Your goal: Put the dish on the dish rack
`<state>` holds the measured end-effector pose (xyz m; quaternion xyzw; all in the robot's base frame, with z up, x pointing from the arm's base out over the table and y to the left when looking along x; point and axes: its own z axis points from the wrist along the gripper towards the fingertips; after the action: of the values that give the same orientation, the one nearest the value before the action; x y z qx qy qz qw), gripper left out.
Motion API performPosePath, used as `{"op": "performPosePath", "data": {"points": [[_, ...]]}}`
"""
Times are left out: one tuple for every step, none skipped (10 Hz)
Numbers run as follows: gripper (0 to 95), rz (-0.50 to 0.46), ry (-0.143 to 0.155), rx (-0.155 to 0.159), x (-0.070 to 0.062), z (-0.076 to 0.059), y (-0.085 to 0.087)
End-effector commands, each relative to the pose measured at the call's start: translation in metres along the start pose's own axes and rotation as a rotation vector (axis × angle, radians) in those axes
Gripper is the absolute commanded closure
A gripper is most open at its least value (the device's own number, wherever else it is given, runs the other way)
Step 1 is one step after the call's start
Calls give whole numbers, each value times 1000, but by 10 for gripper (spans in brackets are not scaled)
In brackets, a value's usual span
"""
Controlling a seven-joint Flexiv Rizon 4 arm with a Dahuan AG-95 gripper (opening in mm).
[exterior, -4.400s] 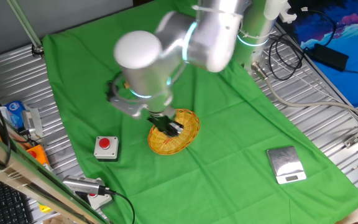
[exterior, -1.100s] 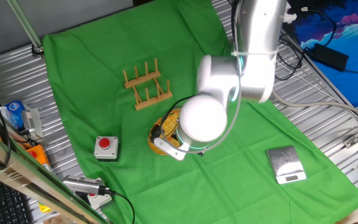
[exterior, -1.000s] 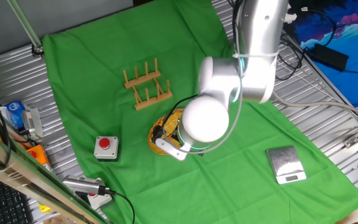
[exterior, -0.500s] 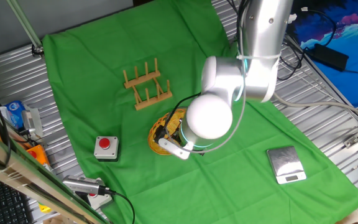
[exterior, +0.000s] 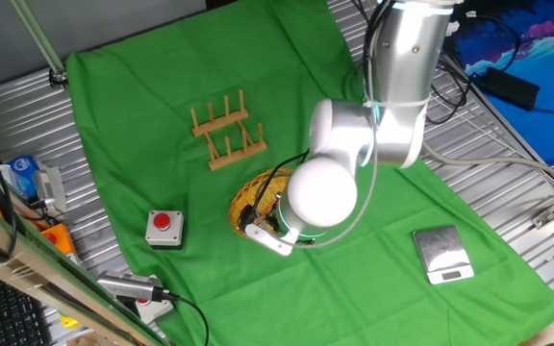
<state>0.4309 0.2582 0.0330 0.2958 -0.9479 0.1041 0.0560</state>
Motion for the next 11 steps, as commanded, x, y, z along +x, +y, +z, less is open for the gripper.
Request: {"op": "performPosePath", "data": {"points": [[760, -6, -3, 5, 0, -2, -2], [760, -13, 5, 15, -1, -4, -5], [760, -13, 11, 24, -1, -6, -7], [760, -9, 14, 29, -1, -6, -8], [760, -19, 21, 55, -2, -7, -9], [760, -26, 26, 70, -2, -7, -9], [760, -27, 25, 76, -2, -9, -11], [760, -28, 27, 87, -3, -10, -13], [760, -27, 29, 91, -3, -11, -14], [760, -19, 31, 97, -5, -14, -18], [760, -15, 31, 97, -5, -15, -19]]}}
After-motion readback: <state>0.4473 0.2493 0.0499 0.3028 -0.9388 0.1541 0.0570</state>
